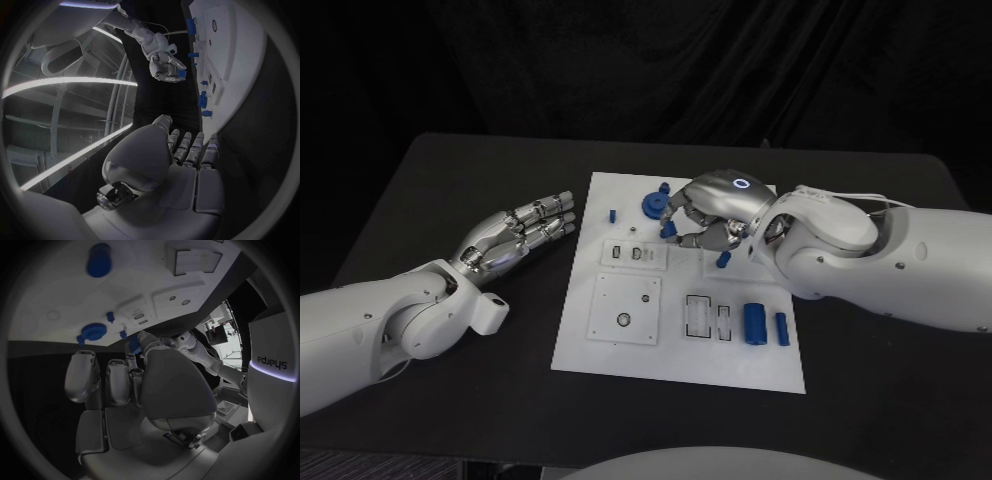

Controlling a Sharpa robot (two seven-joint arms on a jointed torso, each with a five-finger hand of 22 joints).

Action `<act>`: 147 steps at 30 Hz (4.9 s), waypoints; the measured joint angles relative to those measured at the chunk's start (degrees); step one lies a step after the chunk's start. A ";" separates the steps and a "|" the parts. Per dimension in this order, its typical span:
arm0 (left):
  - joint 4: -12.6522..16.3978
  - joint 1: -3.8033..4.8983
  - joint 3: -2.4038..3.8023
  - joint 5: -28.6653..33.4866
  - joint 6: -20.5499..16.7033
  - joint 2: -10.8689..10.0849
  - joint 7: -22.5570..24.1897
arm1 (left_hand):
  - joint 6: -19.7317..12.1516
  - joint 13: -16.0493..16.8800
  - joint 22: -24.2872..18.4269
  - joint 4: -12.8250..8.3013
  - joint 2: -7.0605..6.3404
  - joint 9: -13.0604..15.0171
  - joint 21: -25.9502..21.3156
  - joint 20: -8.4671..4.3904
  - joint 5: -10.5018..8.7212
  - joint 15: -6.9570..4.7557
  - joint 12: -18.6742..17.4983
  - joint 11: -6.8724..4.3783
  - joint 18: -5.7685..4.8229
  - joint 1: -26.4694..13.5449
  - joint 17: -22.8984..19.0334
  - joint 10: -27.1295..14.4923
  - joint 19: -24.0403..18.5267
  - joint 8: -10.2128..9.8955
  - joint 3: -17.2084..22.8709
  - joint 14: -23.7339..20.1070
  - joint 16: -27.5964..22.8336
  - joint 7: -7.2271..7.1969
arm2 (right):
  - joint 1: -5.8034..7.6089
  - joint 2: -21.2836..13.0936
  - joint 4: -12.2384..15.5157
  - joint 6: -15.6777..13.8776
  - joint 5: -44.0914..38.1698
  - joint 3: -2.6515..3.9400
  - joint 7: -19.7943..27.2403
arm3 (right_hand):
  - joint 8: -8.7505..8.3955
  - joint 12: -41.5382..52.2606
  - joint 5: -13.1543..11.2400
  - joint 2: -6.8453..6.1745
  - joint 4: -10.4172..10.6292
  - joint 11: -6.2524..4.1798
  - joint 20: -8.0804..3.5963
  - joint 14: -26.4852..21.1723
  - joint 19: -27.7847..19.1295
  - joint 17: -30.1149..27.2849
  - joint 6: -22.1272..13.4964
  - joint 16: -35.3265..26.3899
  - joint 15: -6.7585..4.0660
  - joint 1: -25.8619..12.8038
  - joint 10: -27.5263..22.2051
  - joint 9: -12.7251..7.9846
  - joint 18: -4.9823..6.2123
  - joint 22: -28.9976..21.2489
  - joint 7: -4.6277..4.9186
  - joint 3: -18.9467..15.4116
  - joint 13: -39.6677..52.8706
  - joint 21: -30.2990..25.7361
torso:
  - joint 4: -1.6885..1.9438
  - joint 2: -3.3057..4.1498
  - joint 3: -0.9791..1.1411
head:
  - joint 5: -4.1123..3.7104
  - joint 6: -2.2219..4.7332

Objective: Assemble the parts on the task board

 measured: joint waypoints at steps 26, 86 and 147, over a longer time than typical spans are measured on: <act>0.07 0.00 0.00 0.00 0.05 0.27 0.00 | 0.00 0.00 0.00 0.00 0.00 0.00 0.00 0.00 0.00 0.20 0.27 0.00 0.00 0.00 0.00 0.00 0.00 0.00 0.00 -0.20 0.00 0.00 | -3.07 6.11 -3.41 2.30 -7.54 0.03 -5.52 | 0.88 -0.28 -2.21 -0.15 0.27 0.94 0.42 -0.06 -0.42 0.00 -0.79 -1.67 0.38 -1.43 -0.11 0.06 -0.01 0.02 0.60 -0.56 0.00 -2.36 | -0.08 0.01 0.04 | 0.17 -1.05; -0.90 -0.08 0.00 0.00 0.73 0.77 0.00 | 0.00 0.00 0.00 -0.16 0.00 0.00 0.00 0.21 0.00 0.20 0.27 0.21 0.00 0.00 0.00 -0.21 -0.21 0.00 0.80 -0.20 0.00 0.00 | -4.17 6.89 -4.74 6.64 -10.04 0.23 -10.68 | -4.85 -1.11 -8.63 -0.76 -0.06 1.34 1.13 -0.10 -1.13 0.00 -9.74 -4.08 0.74 -4.46 -0.11 1.81 0.91 0.01 2.21 -1.99 0.01 -6.48 | -0.06 -0.01 0.04 | -0.06 -2.07; -4.94 2.31 0.04 0.00 -1.05 4.99 0.01 | 22.53 1.13 1.03 5.37 -4.50 1.71 3.16 0.22 -4.33 1.74 16.60 6.39 -0.95 -8.20 1.83 18.06 6.80 5.77 5.76 16.91 15.06 6.14 | -2.03 -6.38 -4.57 -15.11 -6.96 -0.06 3.22 | -8.37 -2.60 -11.91 -0.66 5.25 0.92 0.61 -0.10 0.61 0.00 -12.17 -2.08 0.74 -7.36 -0.10 -8.15 0.91 0.00 1.82 -1.89 0.02 -3.08 | -0.67 -5.74 1.54 | 4.32 -0.95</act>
